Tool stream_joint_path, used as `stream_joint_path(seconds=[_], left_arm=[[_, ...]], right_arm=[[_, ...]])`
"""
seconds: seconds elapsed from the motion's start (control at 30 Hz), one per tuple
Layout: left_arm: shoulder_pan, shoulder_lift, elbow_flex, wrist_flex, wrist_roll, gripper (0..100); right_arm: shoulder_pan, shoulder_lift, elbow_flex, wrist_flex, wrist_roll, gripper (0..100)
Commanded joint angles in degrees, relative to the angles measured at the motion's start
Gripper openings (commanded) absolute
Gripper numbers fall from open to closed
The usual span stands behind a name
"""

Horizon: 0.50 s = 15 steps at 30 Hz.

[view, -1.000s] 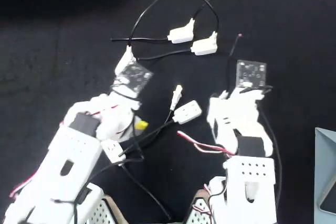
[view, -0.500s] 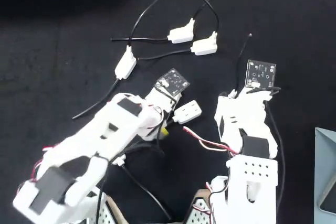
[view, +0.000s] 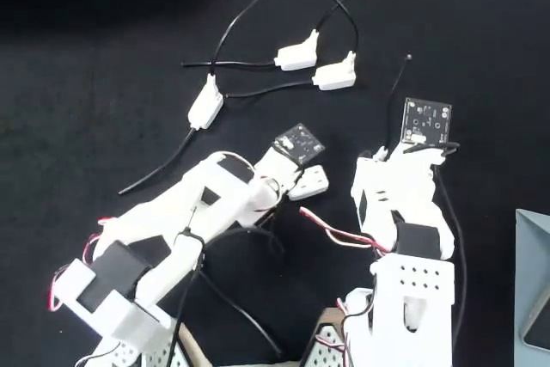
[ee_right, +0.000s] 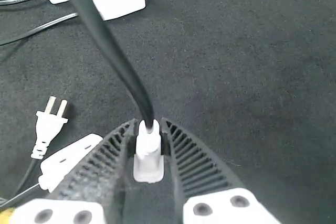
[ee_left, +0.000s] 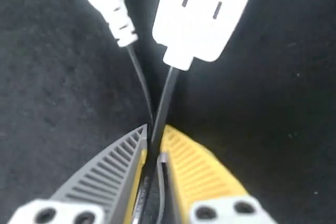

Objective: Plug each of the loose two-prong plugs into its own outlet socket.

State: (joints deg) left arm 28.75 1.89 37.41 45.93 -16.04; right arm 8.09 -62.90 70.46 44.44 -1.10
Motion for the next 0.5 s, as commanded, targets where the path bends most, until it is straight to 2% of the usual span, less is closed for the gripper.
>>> stream_joint_path(seconds=[0.0, 0.3, 0.47], left_arm=[[-1.1, -0.09, -0.84, 3.78, -0.53, 3], [-7.87, -1.32, 1.8, 8.0, -2.46, 3], [-11.03, -9.58, 7.6, 8.79, -4.22, 3]], right_arm=[[0.53, 0.13, -2.77, -1.32, 0.35, 1.4], [0.44, 0.13, -2.86, -1.32, 0.53, 1.4], [0.44, 0.13, -3.03, -1.32, 0.53, 1.4]])
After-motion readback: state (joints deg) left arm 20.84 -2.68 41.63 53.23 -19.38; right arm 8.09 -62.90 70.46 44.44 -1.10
